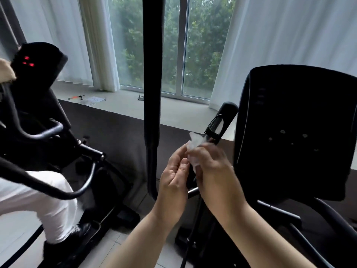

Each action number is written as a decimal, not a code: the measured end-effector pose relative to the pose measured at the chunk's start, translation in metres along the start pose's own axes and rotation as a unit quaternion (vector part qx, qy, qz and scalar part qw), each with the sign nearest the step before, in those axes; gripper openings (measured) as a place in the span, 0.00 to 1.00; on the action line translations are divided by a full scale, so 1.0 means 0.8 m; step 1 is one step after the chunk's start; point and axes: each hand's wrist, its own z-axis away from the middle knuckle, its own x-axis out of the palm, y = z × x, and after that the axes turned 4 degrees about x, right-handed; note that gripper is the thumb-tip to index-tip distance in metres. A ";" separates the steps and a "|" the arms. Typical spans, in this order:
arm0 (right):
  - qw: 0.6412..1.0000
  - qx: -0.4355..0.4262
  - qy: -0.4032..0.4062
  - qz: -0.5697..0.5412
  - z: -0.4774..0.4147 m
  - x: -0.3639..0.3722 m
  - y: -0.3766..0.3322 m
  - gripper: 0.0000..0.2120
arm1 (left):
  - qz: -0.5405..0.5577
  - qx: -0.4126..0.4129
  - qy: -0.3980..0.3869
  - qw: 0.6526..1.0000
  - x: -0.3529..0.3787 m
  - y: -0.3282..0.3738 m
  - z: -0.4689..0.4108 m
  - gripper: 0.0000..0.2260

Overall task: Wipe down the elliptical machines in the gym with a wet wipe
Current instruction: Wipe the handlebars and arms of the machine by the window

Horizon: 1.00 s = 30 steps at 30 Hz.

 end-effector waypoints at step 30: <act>0.682 0.427 -0.261 -0.533 -0.014 -0.084 -0.016 0.14 | 0.119 -0.062 0.062 0.989 -0.031 0.080 0.015 0.14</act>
